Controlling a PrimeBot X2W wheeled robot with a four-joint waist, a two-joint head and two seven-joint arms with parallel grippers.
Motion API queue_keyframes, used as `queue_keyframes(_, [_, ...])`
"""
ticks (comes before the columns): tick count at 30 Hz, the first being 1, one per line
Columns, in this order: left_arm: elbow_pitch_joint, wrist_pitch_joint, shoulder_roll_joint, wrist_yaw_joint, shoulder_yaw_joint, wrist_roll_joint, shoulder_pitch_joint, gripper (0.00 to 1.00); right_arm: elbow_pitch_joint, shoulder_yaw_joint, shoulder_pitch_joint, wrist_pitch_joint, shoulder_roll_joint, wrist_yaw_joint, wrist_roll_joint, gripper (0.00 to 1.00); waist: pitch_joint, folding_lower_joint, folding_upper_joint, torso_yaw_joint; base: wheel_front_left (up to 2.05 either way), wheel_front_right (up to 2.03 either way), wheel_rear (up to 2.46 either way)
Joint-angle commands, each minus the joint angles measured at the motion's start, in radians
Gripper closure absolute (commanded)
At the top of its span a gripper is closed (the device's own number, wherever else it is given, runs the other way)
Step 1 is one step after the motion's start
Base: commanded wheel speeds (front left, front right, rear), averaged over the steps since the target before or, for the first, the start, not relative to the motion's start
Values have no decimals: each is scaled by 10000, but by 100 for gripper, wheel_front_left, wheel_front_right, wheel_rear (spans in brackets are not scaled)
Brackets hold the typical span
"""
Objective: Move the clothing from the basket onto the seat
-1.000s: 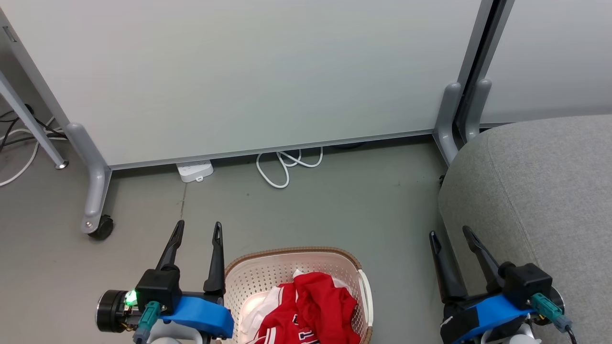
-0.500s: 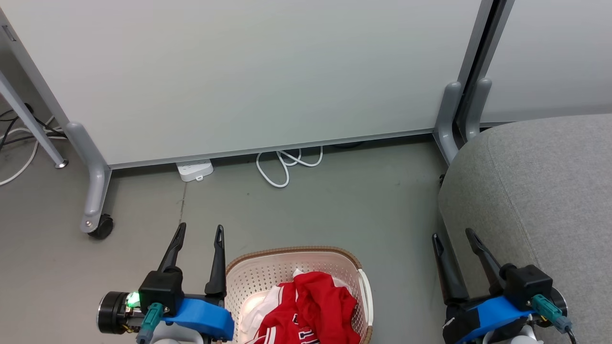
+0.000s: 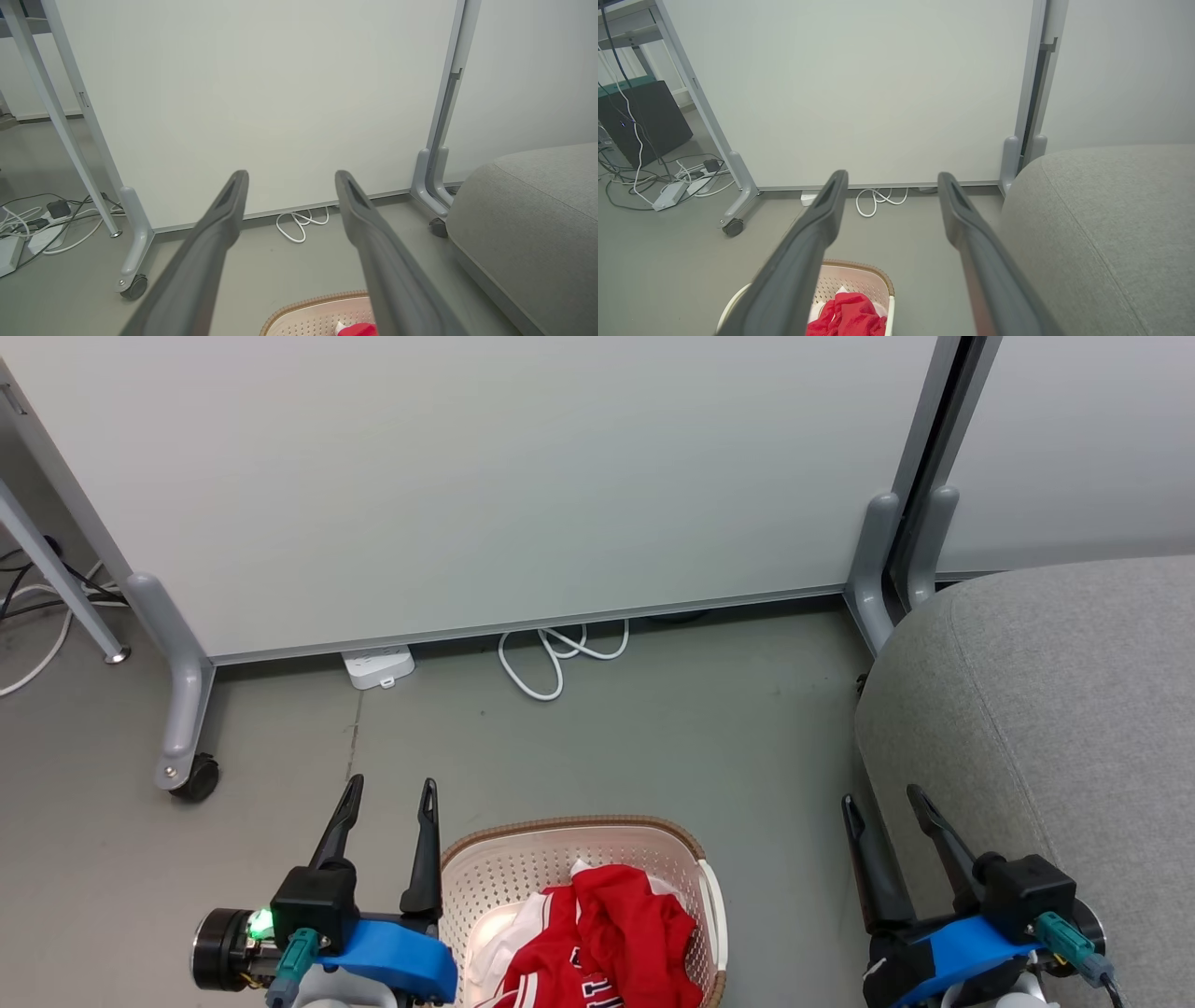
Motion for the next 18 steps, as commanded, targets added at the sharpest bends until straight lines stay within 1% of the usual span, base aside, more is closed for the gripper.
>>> queue_keyframes(1, [21, -52, 24, 15, -35, -2, -143, 0, 18, 12, -84, -59, -55, 4, -15, 0, 15, 0, 0, -6, 0, 0, 0])
queue_keyframes(5, [224, -52, 24, -99, -21, 91, -325, 0, -17, 43, -186, -59, -55, 4, 12, 0, 157, 0, 0, -50, 0, 0, 0])
queue_keyframes(10, [846, -51, 68, -418, -80, 287, -927, 0, -104, 86, -369, -58, -54, 4, -13, 0, 599, 0, 0, -171, 0, 0, 0])
queue_keyframes(13, [1431, -51, 156, -609, -184, 379, -1455, 0, -158, 124, -563, -58, -54, 4, -46, 0, 967, 0, 0, -292, 0, 0, 0])
queue_keyframes(18, [2791, -52, 376, -867, -507, 468, -2549, 0, -218, 187, -979, -56, -52, 4, -143, 0, 1721, 0, 0, -517, 0, 0, 0])
